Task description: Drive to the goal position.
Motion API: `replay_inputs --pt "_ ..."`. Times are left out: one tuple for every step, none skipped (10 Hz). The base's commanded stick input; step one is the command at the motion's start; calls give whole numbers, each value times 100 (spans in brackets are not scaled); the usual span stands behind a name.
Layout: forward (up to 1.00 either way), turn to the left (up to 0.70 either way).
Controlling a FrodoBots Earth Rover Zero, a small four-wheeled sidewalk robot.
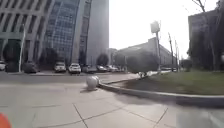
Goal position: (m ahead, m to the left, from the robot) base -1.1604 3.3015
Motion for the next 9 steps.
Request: replay_inputs --pt "-70 0" --pt "-70 0" --pt "-70 0" --pt "-70 0" --pt "-70 0" --pt "-70 0" --pt "-70 0" --pt "-70 0" --pt "-70 0"
